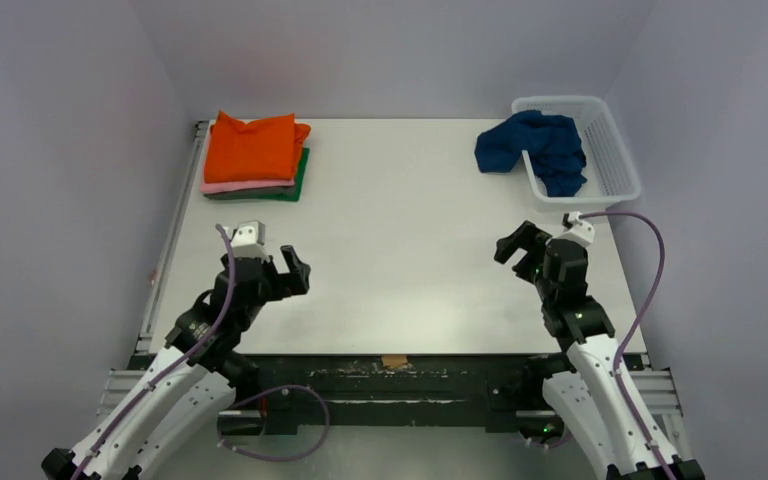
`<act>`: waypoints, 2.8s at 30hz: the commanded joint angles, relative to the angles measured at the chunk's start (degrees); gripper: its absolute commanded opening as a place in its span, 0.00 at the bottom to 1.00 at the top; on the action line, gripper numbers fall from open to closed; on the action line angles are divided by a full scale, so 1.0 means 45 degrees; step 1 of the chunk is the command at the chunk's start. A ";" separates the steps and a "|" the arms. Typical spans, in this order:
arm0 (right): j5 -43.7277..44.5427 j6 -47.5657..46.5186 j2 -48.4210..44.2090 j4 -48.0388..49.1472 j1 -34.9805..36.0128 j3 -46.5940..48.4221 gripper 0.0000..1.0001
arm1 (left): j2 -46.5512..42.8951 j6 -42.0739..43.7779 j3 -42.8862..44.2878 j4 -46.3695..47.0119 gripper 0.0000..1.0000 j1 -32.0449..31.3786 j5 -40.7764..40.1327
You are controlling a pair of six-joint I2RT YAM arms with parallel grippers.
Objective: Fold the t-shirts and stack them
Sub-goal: Grab crumpled tshirt from bin with the right arm, then move the tshirt to the center of the board
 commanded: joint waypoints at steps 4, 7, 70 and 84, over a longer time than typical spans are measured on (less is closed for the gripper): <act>-0.0174 -0.0453 0.0704 0.2075 0.0013 0.0569 0.99 | -0.0019 0.0236 -0.0165 0.1344 1.00 -0.0051 -0.0062; 0.1349 -0.0733 0.2109 0.2158 0.0018 0.1948 0.99 | 0.0334 0.0309 0.0016 0.1604 1.00 -0.0054 -0.0227; -0.9445 -0.3316 1.1633 0.2124 0.0556 1.7023 0.00 | 0.0151 -0.0405 0.0356 0.0877 1.00 -0.0030 -0.0182; -0.2241 -0.3979 0.9299 -0.0057 0.2083 0.8710 0.02 | 0.0609 -0.1011 0.0747 -0.0219 1.00 -0.0043 -0.0242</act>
